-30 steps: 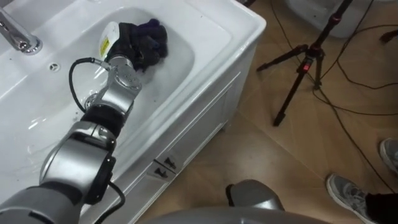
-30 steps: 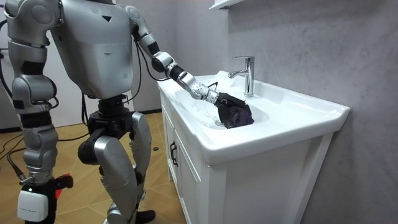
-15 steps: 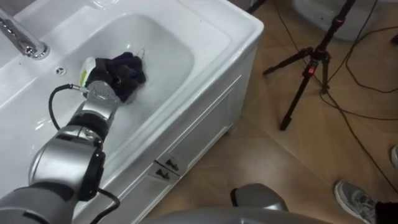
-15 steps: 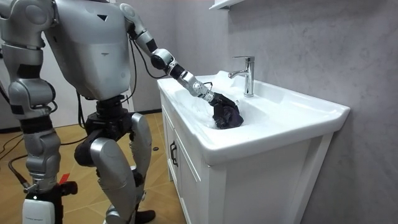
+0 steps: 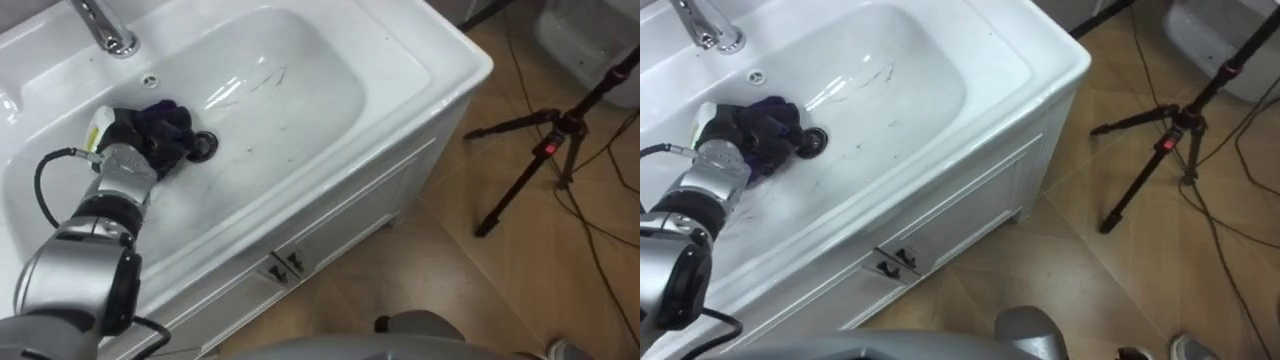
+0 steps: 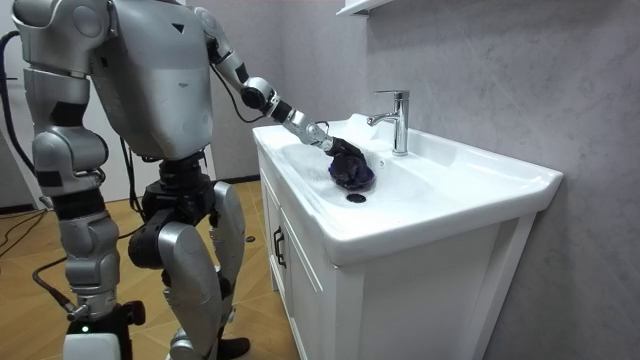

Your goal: Wipe basin

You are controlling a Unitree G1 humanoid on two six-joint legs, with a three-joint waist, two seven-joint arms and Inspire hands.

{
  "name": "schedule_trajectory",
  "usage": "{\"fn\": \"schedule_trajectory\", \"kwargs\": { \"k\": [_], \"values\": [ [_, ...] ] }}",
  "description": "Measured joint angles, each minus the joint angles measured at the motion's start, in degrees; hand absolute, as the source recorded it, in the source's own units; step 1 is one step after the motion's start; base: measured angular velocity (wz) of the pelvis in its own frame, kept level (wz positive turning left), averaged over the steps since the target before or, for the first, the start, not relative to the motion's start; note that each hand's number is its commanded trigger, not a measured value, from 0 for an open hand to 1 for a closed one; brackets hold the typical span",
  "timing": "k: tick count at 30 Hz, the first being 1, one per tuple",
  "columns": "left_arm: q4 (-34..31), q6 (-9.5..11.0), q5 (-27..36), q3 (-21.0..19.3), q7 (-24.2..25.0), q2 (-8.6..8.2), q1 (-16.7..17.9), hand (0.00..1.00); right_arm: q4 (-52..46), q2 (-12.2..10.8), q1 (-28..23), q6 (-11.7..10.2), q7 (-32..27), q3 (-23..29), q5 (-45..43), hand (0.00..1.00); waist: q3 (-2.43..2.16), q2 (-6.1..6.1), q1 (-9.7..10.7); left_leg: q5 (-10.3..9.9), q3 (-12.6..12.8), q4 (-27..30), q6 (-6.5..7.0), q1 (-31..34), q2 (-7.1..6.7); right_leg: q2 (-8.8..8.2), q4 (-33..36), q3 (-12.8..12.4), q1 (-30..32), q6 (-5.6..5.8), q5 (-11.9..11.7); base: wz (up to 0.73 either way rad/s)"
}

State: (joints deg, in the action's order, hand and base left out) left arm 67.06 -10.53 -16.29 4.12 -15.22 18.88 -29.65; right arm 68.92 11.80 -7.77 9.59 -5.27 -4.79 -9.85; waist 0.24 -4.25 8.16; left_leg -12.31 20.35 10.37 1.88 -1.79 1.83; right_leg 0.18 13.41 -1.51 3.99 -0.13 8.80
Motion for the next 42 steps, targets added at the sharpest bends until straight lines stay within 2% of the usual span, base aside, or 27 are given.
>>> {"fn": "schedule_trajectory", "kwargs": {
  "k": [6,8,11,14,15,17,19,21,25,27,31,34,37,40,42],
  "values": [
    [-0.20,0.36,-7.38,-1.36,-0.01,0.06,2.66,1.00,0.44,0.27,-0.55,0.44,-1.39,1.22,-0.15,0.00,-0.38,0.21,-0.57,0.01,-1.45,-0.04,0.03,-1.58,-0.44,-0.30,-1.48,1.22,-2.64,0.14,-0.07,0.11],
    [-0.21,0.36,-9.29,-1.67,0.02,0.25,3.75,1.00,0.57,0.54,-0.65,0.48,-1.61,2.39,-0.10,0.00,-0.68,-0.01,-0.63,0.01,-1.70,-0.09,0.03,-2.15,-0.43,-0.31,-1.67,1.39,-3.35,0.15,-0.06,0.07],
    [-0.98,0.34,-11.04,-2.18,0.19,0.61,5.76,1.00,1.18,1.14,-0.35,0.57,-1.69,2.71,0.07,0.00,-0.84,-0.51,-0.74,0.01,-2.42,-0.18,0.03,-3.04,-0.41,-0.74,-1.71,1.79,-4.58,0.16,-0.05,0.08],
    [-3.63,0.11,-13.55,-2.84,0.92,0.59,7.90,1.00,1.33,1.16,-0.35,1.51,-2.48,2.70,0.02,0.00,-0.70,-0.94,-0.69,0.01,-4.71,-0.15,0.05,-3.53,-0.61,-1.03,-1.81,2.96,-5.76,0.25,0.12,0.18],
    [-4.92,0.11,-13.72,-2.85,0.92,0.56,9.02,1.00,1.35,1.15,-0.44,1.78,-3.10,2.67,0.01,0.00,-0.51,-0.78,-0.65,0.01,-5.72,-0.33,0.07,-3.67,-0.80,-1.15,-1.81,3.39,-6.15,0.31,0.26,0.19],
    [-7.22,0.12,-13.72,-2.85,0.57,0.46,10.94,1.00,1.67,1.17,0.03,2.09,-4.29,2.66,0.12,0.00,-0.52,-0.87,-0.70,0.12,-6.68,-0.58,0.25,-3.71,-1.38,-1.27,-1.83,3.76,-6.28,0.37,0.30,0.15],
    [-8.61,0.42,-13.39,-2.79,-1.28,-0.31,13.07,1.00,2.04,1.15,0.30,2.30,-5.31,2.56,0.12,0.00,-0.51,-0.97,-0.62,0.17,-6.94,-0.60,0.32,-4.06,-1.58,-1.51,-1.84,4.24,-6.82,0.43,0.48,0.10],
    [-9.27,1.75,-13.56,-1.35,-4.83,-1.69,16.11,1.00,2.05,1.15,0.12,2.46,-6.01,2.01,0.02,0.00,-0.53,-0.89,-0.49,0.17,-7.61,-0.79,0.32,-5.18,-1.63,-1.95,-1.63,4.88,-7.49,0.50,1.29,0.13],
    [-9.65,3.42,-20.19,-1.42,-11.37,-5.15,19.16,1.00,1.99,0.47,0.16,2.51,-6.26,2.05,0.07,0.00,-0.69,-0.60,-0.58,0.15,-7.98,-1.00,0.35,-6.04,-2.26,-2.22,-1.35,5.55,-8.24,0.67,1.93,0.08],
    [-10.08,3.68,-21.92,-1.42,-13.92,-6.14,20.46,1.00,2.23,0.13,0.34,2.54,-6.63,1.73,0.02,0.00,-0.73,-0.47,-0.65,0.16,-7.92,-1.31,0.35,-6.51,-2.30,-2.15,-1.40,5.53,-8.64,0.68,1.98,0.00],
    [-11.00,3.81,-22.77,-1.60,-15.01,-6.28,21.97,1.00,2.31,-0.45,-0.18,2.88,-6.70,1.67,-0.07,0.00,-1.07,0.11,-0.65,0.15,-7.94,-1.89,0.35,-8.06,-2.52,-2.07,-1.60,5.49,-10.03,0.82,2.44,0.00],
    [-11.56,3.77,-26.27,-1.54,-16.73,-6.05,23.17,1.00,1.48,-0.72,-0.72,3.05,-6.50,1.55,-0.09,0.00,-1.17,0.41,-0.70,0.15,-8.20,-2.32,0.34,-8.56,-2.58,-1.97,-1.65,4.67,-10.09,0.87,2.49,-0.12],
    [-11.56,3.01,-32.21,-1.05,-18.24,-5.63,23.95,1.00,1.01,-0.71,-1.70,3.79,-4.68,1.44,-2.04,0.00,-1.19,0.44,-0.70,0.15,-8.50,-2.84,0.34,-8.82,-2.66,-1.80,-1.58,4.14,-10.03,0.90,2.51,-0.09],
    [-11.79,1.56,-35.70,-0.01,-18.64,-5.44,24.62,1.00,1.57,-0.69,-1.84,4.25,-2.59,1.78,-3.79,0.00,-1.20,0.47,-0.51,0.16,-8.06,-2.82,0.33,-8.96,-2.62,-1.62,-1.59,3.35,-9.86,0.88,2.52,-0.11],
    [-11.90,1.33,-35.66,0.11,-18.28,-5.41,24.69,1.00,1.65,-0.66,-2.11,4.23,-1.46,2.31,-5.89,0.00,-1.21,0.52,-0.28,0.16,-8.08,-2.82,0.33,-9.01,-2.61,-1.61,-1.62,3.24,-9.96,0.88,2.52,-0.04]
  ]
}}
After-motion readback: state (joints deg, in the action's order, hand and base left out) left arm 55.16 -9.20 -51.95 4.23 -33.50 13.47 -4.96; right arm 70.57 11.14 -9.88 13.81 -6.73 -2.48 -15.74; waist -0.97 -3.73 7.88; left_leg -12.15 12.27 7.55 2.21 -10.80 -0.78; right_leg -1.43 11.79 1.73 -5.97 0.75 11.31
